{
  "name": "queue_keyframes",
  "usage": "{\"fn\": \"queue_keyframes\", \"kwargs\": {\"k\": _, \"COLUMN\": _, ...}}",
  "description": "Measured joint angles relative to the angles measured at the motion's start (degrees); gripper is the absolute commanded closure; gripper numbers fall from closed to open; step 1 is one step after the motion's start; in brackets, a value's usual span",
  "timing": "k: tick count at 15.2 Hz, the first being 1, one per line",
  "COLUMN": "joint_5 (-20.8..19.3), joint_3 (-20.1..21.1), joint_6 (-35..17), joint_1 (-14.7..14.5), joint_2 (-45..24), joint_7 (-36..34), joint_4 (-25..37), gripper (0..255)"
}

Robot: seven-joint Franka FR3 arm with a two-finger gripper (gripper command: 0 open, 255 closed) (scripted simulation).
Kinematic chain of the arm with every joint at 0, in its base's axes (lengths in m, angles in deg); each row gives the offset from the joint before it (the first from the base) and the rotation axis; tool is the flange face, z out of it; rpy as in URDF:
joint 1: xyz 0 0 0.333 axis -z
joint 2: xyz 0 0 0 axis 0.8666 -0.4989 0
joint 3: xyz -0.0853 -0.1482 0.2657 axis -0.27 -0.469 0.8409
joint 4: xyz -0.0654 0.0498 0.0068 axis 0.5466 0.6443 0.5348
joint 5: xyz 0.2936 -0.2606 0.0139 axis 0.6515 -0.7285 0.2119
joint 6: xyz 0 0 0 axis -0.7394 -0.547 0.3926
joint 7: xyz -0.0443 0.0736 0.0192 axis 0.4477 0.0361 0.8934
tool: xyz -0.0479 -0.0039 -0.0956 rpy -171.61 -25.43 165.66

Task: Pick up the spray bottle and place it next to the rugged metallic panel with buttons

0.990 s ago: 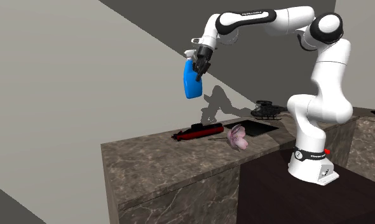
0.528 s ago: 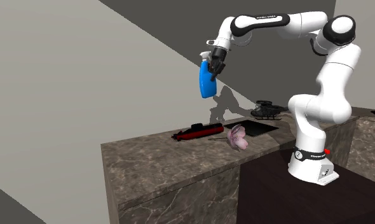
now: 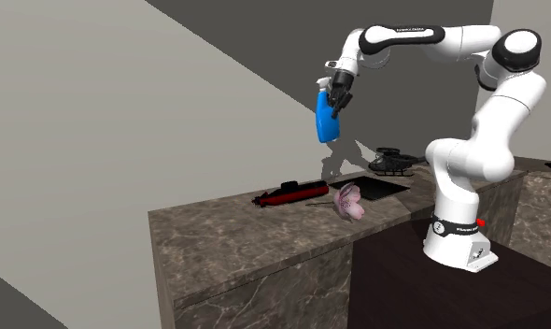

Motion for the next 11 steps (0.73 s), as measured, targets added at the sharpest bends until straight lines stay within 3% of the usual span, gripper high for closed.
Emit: {"fn": "queue_keyframes", "kwargs": {"k": 11, "joint_5": -6.6, "joint_3": -4.9, "joint_6": 10.0, "joint_1": 7.9, "joint_2": 9.6, "joint_7": 9.2, "joint_4": 0.5, "gripper": 255}}
